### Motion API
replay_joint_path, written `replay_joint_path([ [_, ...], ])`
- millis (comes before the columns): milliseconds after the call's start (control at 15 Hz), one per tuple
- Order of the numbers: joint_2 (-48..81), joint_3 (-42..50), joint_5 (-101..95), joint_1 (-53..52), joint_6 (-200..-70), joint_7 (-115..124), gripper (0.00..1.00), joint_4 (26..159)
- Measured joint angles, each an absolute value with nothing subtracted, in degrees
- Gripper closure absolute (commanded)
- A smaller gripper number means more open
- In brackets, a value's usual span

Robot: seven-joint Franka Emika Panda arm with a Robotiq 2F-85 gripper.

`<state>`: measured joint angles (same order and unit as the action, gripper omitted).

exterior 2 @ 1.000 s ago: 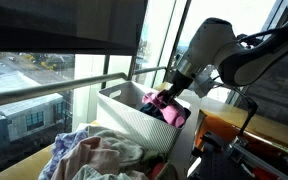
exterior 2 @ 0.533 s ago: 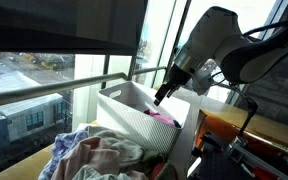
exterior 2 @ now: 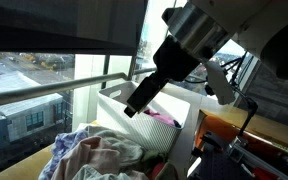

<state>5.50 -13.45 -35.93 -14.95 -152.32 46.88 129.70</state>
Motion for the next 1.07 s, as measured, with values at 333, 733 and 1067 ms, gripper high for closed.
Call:
replay_joint_path([
  [333,12.95,-15.19,-37.86,-21.08,-147.65,48.5,0.0,120.51],
  [733,24.7,-13.06,-38.09,-26.77,-144.58,47.44,0.0,109.85],
  [1067,32.4,-10.17,-37.75,-28.66,-143.48,44.94,0.0,103.91],
])
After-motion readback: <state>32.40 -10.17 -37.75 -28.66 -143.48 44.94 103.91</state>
